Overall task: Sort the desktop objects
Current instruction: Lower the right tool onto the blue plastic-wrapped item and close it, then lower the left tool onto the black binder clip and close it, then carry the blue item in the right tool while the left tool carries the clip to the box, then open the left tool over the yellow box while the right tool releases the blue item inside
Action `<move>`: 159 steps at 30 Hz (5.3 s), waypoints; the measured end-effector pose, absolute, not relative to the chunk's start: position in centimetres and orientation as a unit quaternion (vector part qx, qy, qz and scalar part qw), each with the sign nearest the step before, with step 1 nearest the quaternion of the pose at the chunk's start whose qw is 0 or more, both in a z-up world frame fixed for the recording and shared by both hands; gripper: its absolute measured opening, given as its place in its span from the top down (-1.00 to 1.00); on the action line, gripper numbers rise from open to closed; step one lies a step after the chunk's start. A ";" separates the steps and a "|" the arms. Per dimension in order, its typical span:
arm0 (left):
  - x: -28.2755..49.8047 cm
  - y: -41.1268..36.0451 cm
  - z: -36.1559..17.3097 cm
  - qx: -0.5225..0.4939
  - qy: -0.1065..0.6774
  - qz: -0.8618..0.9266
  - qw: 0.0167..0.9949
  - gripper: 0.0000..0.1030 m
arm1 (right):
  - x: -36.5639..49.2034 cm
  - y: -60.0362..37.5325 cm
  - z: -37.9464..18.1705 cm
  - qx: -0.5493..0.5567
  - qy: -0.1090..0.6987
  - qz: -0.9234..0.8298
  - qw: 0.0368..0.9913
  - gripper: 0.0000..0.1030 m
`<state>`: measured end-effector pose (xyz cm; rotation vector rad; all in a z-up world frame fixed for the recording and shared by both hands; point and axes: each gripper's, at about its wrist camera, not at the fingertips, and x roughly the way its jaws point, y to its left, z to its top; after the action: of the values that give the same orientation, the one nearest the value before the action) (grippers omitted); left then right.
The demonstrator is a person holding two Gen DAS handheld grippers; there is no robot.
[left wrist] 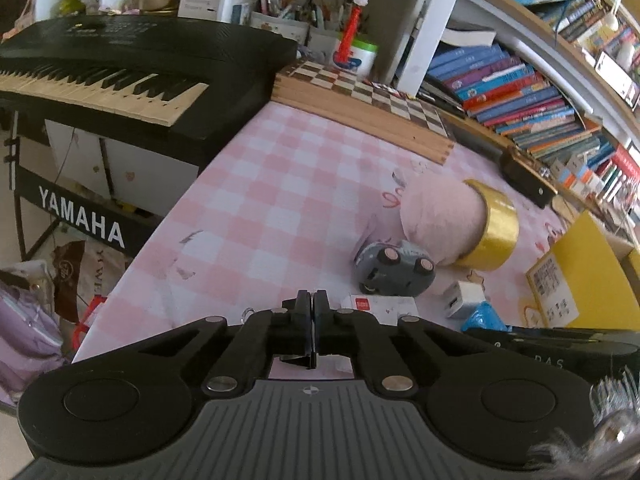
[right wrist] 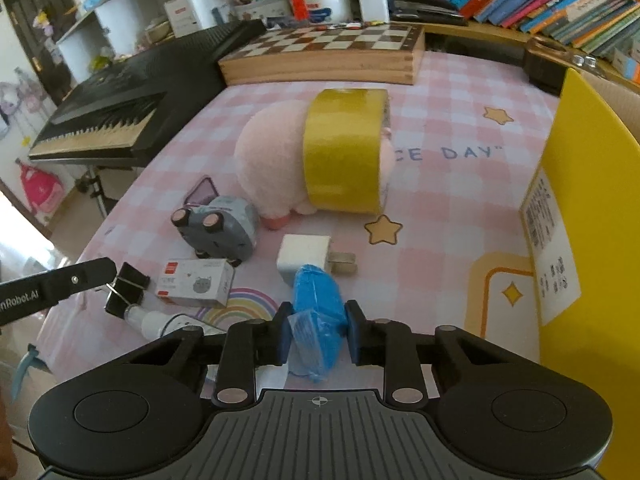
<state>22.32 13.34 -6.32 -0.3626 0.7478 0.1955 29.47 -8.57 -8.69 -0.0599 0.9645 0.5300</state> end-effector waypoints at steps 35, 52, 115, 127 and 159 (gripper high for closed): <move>20.1 13.1 -7.1 -0.112 0.354 0.102 0.923 0.36 | 23.2 -9.9 -4.4 -0.044 0.408 0.254 0.876 0.50; 19.7 13.4 -5.8 -0.133 0.306 0.088 0.938 0.97 | 20.9 -11.6 -4.1 -0.041 0.404 0.242 0.881 0.50; 7.4 -6.5 1.6 -0.068 0.278 -0.263 0.921 0.97 | 4.2 -28.8 -2.1 0.093 0.371 0.019 0.924 0.50; 11.7 -10.8 2.7 -0.083 0.261 -0.264 0.925 0.97 | 9.4 -32.7 -0.8 0.075 0.354 0.041 0.931 0.50; 31.6 -20.9 0.1 0.022 0.339 -0.198 0.920 0.97 | 33.8 -32.8 -3.1 -0.250 0.378 0.286 0.844 0.50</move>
<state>31.63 -20.85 0.10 0.0446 0.6966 -0.4066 33.76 -32.84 -3.10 -0.5271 0.7979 0.6037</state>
